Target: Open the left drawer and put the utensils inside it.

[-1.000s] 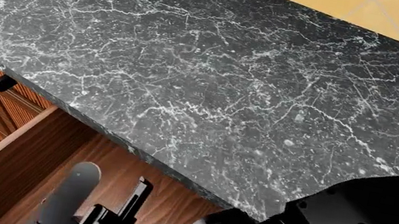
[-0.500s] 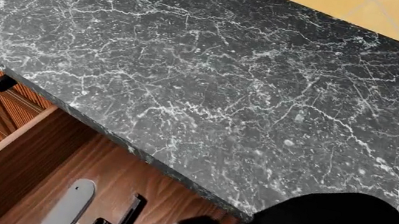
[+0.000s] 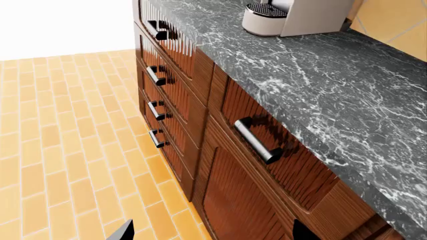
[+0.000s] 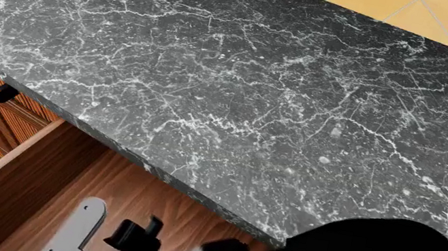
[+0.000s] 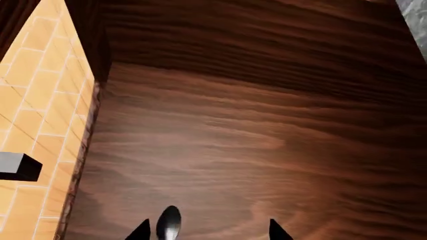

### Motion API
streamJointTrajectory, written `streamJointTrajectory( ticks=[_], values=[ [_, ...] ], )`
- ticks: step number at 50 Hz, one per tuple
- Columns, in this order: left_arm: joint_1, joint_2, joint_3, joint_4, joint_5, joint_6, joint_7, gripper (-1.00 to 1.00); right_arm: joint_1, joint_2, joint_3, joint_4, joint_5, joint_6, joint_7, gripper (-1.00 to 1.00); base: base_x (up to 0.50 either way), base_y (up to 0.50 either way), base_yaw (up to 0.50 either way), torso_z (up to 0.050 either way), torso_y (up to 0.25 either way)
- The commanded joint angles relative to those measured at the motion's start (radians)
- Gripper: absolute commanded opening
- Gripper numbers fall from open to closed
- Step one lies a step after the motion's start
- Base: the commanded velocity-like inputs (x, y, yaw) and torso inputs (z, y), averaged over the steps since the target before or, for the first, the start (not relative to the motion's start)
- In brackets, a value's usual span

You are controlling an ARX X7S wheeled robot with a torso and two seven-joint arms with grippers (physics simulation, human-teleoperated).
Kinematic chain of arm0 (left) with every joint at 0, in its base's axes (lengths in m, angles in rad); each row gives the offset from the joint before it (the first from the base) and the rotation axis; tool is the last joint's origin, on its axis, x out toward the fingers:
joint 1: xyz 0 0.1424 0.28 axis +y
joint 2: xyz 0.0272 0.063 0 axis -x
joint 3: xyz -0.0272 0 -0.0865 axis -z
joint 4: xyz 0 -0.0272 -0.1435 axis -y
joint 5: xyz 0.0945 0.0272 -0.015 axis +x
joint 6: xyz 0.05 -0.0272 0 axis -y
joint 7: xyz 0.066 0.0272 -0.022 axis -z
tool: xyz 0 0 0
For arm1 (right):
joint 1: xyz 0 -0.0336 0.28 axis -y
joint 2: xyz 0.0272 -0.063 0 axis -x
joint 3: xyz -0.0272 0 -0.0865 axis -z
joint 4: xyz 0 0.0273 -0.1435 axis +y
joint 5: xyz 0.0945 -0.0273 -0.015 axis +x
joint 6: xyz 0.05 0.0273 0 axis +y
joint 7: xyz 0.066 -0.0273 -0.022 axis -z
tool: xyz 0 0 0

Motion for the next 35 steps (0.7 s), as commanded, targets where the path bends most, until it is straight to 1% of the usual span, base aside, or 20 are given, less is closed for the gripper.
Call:
streamJointTrajectory(
  ticks=[1, 6, 12, 13, 14, 18, 23, 27, 35],
  values=[
    [0.0, 0.001, 0.0, 0.001, -0.001, 0.001, 0.001, 1.0, 0.059, 0.033, 0.075, -0.086, 0.05, 0.001, 0.034, 1.0, 0.0, 0.0, 0.0, 0.0, 0.0],
    [-0.002, -0.004, 0.008, 0.001, -0.002, 0.006, -0.003, 1.0, 0.16, 0.083, 0.178, -0.195, 0.143, -0.012, 0.097, 1.0, 0.0, 0.0, 0.0, 0.0, 0.0],
    [-0.001, -0.003, 0.004, 0.003, -0.007, 0.006, -0.004, 1.0, 0.293, 0.174, 0.302, -0.273, 0.257, -0.03, 0.139, 1.0, 0.0, 0.0, 0.0, 0.0, 0.0],
    [0.0, -0.002, 0.002, 0.002, -0.008, 0.005, -0.004, 1.0, 0.332, 0.206, 0.344, -0.29, 0.293, -0.04, 0.141, 1.0, 0.0, 0.0, 0.0, 0.0, 0.0],
    [0.001, -0.003, 0.0, 0.002, -0.009, 0.004, -0.004, 1.0, 0.352, 0.221, 0.364, -0.296, 0.313, -0.043, 0.137, 1.0, 0.0, 0.0, 0.0, 0.0, 0.0],
    [0.002, -0.007, -0.004, 0.001, -0.015, 0.006, -0.008, 1.0, 0.476, 0.345, 0.506, -0.292, 0.434, -0.07, 0.086, 1.0, 0.0, 0.0, 0.0, 0.0, 0.0],
    [-0.004, -0.01, 0.012, 0.0, -0.01, 0.012, -0.008, 1.0, 0.556, 0.43, 0.602, -0.274, 0.499, -0.081, 0.038, 1.0, 0.0, 0.0, 0.0, 0.0, 0.0],
    [-0.003, -0.011, 0.008, -0.001, -0.011, 0.012, -0.008, 1.0, 0.582, 0.473, 0.631, -0.228, 0.512, -0.081, 0.017, 1.0, 0.0, 0.0, 0.0, 0.0, 0.0],
    [-0.003, -0.011, 0.008, 0.002, -0.017, 0.013, -0.01, 1.0, 0.573, 0.507, 0.637, -0.125, 0.465, -0.08, -0.04, 1.0, 0.0, 0.0, 0.0, 0.0, 0.0]
  ],
)
